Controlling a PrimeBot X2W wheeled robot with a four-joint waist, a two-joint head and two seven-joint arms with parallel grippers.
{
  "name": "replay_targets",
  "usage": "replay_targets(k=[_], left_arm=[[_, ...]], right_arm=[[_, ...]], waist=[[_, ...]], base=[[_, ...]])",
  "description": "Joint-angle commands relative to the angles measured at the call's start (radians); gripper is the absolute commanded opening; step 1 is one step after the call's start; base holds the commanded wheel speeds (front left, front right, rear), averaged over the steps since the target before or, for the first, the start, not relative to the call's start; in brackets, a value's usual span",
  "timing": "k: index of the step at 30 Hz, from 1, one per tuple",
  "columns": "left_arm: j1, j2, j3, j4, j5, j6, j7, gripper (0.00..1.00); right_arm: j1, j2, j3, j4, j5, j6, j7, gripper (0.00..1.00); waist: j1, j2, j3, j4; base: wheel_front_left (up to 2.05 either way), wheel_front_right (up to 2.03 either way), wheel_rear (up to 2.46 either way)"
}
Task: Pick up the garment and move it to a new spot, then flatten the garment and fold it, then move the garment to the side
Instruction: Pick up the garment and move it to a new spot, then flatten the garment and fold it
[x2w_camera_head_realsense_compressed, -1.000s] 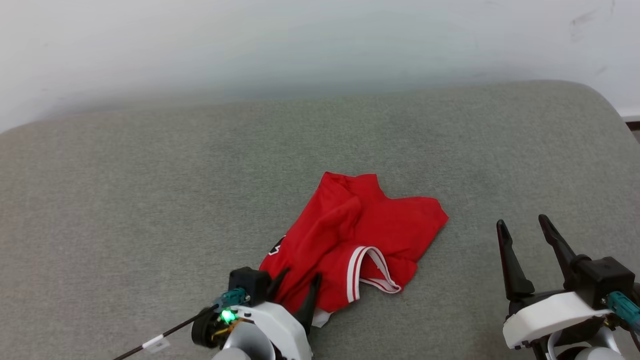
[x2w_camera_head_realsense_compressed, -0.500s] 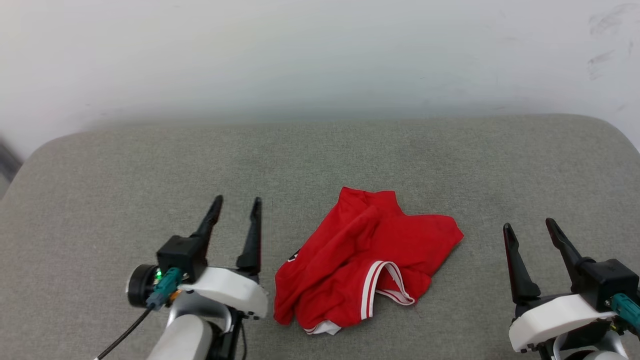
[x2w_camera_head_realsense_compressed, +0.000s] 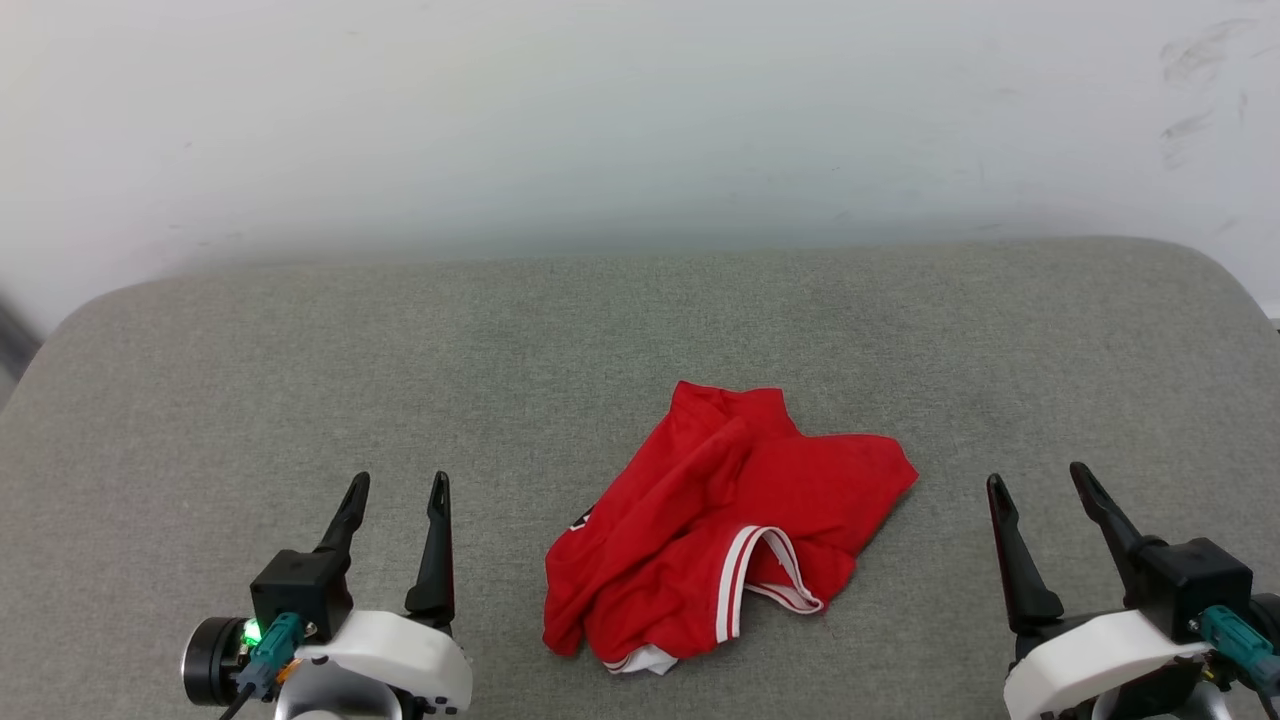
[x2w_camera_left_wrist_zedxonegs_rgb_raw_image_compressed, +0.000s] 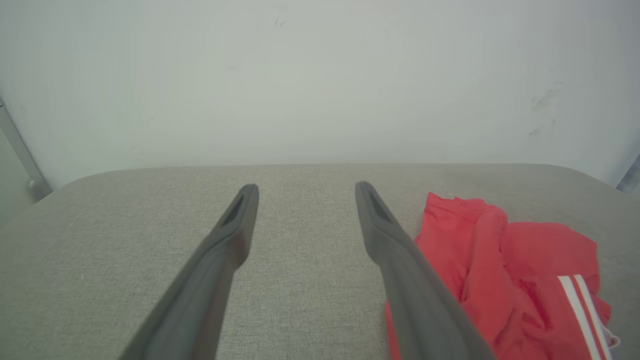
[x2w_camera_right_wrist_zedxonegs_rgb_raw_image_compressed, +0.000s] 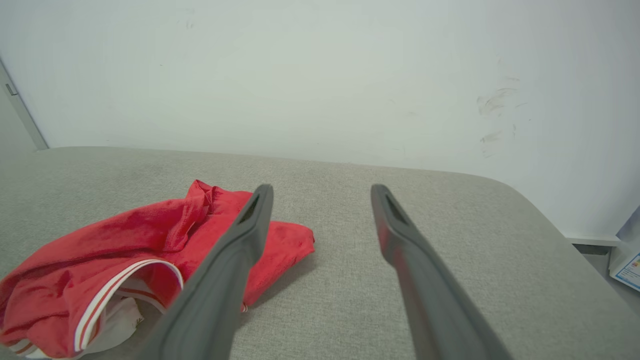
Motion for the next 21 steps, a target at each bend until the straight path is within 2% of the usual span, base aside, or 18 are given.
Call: replay_targets(k=[1, 11, 13, 16, 21], left_arm=[[0.012, 0.004, 0.002, -0.006, -0.003, 0.003, 0.002, 1.0], [0.003, 0.001, 0.0, -0.027, -0.014, 0.013, 0.014, 1.0], [-0.003, 0.002, -0.007, -0.026, -0.026, 0.002, 0.032, 1.0], [-0.032, 0.005, -0.047, -0.019, -0.044, -0.032, 0.134, 1.0], [-0.068, 0.018, -0.129, -0.012, -0.106, -0.114, 0.379, 1.0]], right_arm=[[0.003, 0.001, 0.001, -0.004, 0.005, -0.001, -0.001, 1.0], [-0.003, 0.001, 0.005, -0.002, 0.009, -0.001, -0.002, 1.0], [-0.004, 0.001, 0.005, -0.002, 0.011, -0.001, 0.0, 1.0], [-0.005, 0.001, 0.002, -0.004, 0.011, -0.001, 0.003, 1.0], [-0.015, 0.001, 0.009, -0.007, 0.007, -0.001, 0.005, 1.0]], waist=[[0.0001, -0.0001, 0.0, 0.0], [0.0001, -0.0001, 0.003, -0.004], [0.0001, -0.0001, 0.006, -0.004], [0.0001, -0.0001, 0.013, 0.0], [0.0001, -0.0001, 0.034, -0.006]], base=[[0.0, 0.0, 0.0], [0.0, 0.0, 0.0], [0.0, 0.0, 0.0], [0.0, 0.0, 0.0], [0.0, 0.0, 0.0]])
